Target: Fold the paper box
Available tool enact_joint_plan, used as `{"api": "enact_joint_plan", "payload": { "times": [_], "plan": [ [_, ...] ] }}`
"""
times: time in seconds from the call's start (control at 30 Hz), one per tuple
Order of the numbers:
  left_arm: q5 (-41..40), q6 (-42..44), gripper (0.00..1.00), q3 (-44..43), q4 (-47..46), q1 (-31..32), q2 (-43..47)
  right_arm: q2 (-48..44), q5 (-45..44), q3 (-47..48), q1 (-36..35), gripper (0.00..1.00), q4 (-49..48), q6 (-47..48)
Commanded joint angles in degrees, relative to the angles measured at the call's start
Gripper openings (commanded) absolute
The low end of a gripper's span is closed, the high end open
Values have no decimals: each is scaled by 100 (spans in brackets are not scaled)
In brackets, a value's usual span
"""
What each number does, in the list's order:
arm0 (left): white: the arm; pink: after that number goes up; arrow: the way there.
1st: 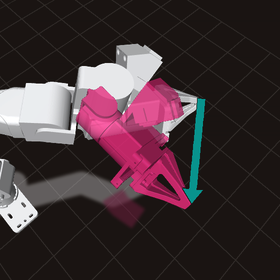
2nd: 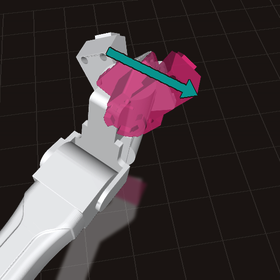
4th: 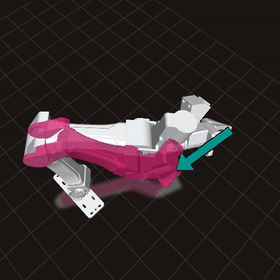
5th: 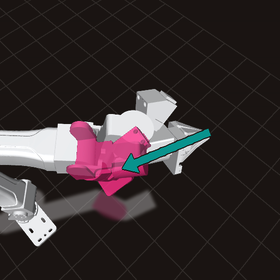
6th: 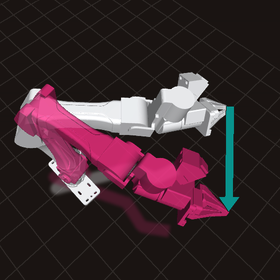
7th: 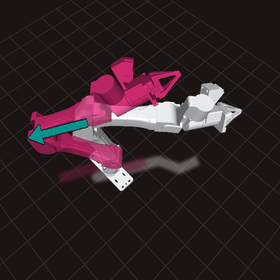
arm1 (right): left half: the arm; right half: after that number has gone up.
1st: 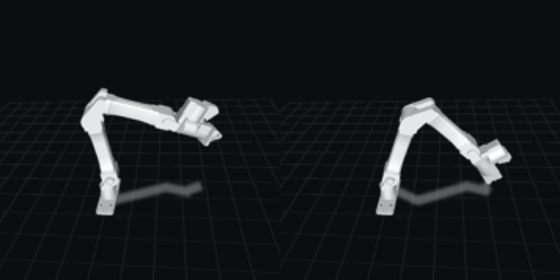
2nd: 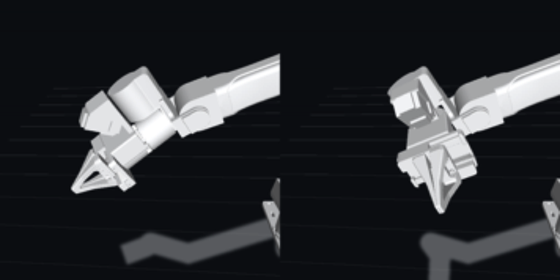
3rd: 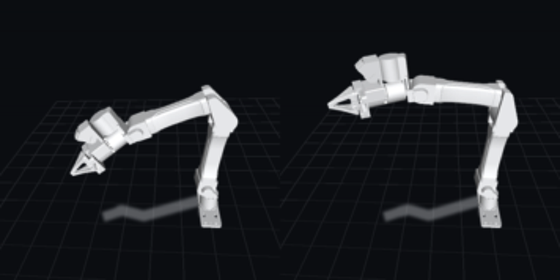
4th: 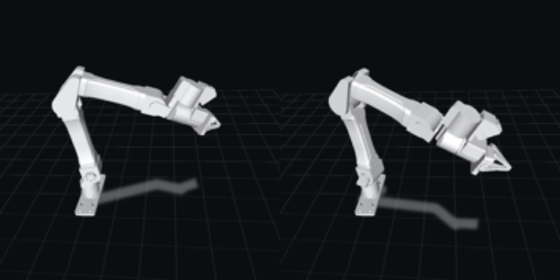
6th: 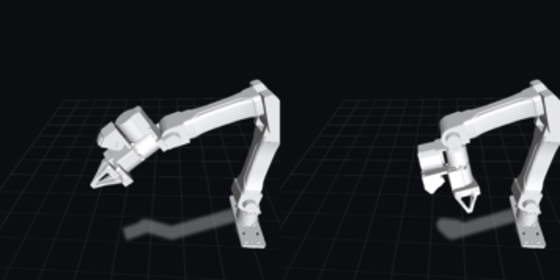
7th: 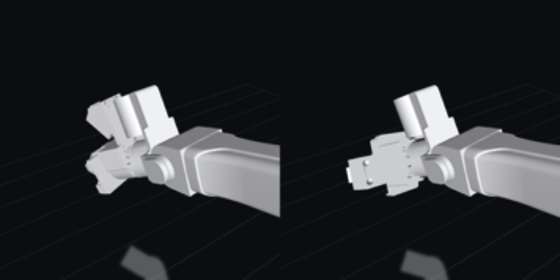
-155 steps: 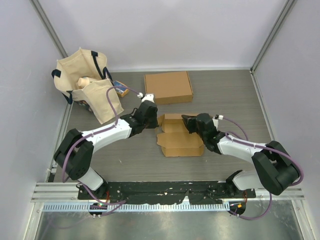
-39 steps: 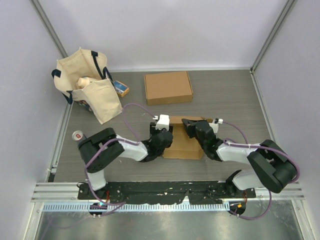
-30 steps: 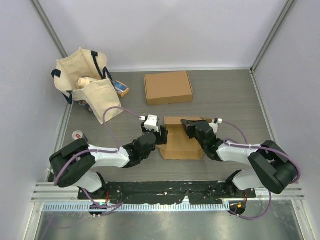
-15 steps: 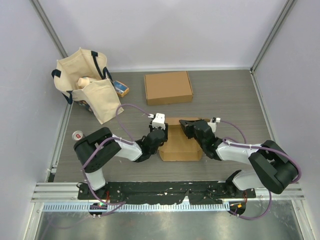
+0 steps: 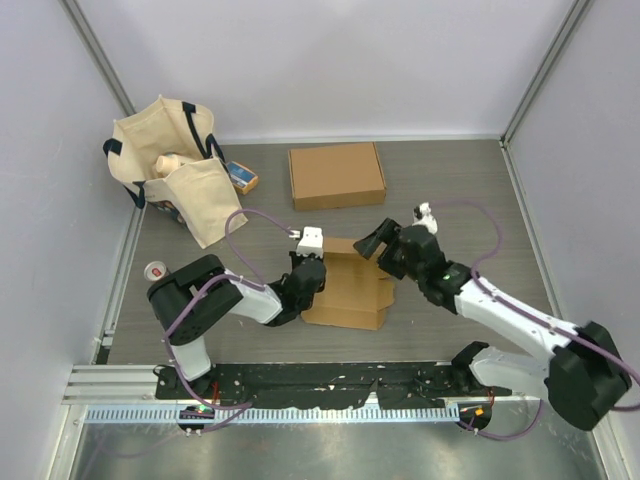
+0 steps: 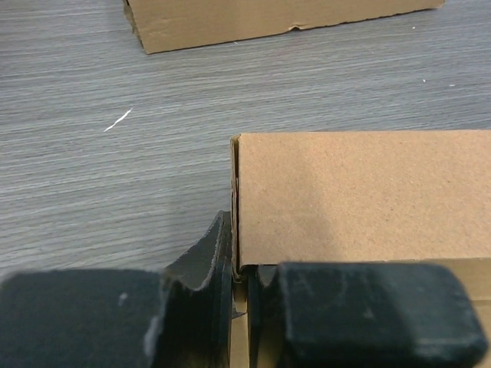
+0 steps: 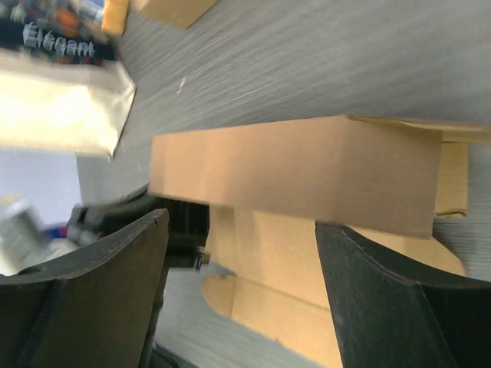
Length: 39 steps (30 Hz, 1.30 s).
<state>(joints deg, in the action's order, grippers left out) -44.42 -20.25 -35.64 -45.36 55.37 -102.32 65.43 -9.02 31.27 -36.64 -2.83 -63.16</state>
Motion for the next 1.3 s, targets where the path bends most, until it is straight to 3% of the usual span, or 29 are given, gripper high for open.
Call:
{"api": "enact_joint_plan", "payload": {
  "times": [0.0, 0.13, 0.33, 0.57, 0.73, 0.93, 1.0, 1.1, 1.13, 1.2, 1.23, 1.27],
  "plan": [
    [-277, 74, 2, 118, -78, -9, 423, -838, 778, 1248, 157, 82, 2947, 3009],
    [-330, 161, 0, 118, -43, -9, 503, -796, 560, 2346, 201, 84, 3877, 3283],
    [-444, 206, 0, 101, -69, -9, 485, 470, 225, 2965, 360, 75, 3896, 2696],
    [-427, 135, 0, 92, -78, -9, 485, 410, 550, 2271, 728, 68, 2878, 2264],
    [-383, 144, 0, 57, -78, 0, 459, 313, 1664, 1585, 1080, 67, 1902, 1808],
    [-365, 118, 0, 74, -60, -9, 459, 286, 2536, 698, 1510, 59, 241, 842],
    [-348, 92, 0, 83, -51, -9, 459, 286, 2834, 304, 1616, 56, -733, 543],
    [-321, 83, 0, 83, -43, -9, 450, 400, 3169, -285, 1836, 45, -2095, -108],
    [-313, 74, 0, 83, -34, -9, 450, 435, 3221, -436, 1880, 34, -2438, -266],
    [-330, 65, 0, 101, -25, -9, 476, 566, 3283, -717, 1985, 23, -3090, -451],
    [-330, 56, 0, 92, -16, -9, 468, 611, 3310, -788, 2020, 2, -3196, -487],
    [-321, 21, 0, 101, -16, -9, 476, 672, 3319, -893, 2073, 2, -3702, -531]
  ]
}}
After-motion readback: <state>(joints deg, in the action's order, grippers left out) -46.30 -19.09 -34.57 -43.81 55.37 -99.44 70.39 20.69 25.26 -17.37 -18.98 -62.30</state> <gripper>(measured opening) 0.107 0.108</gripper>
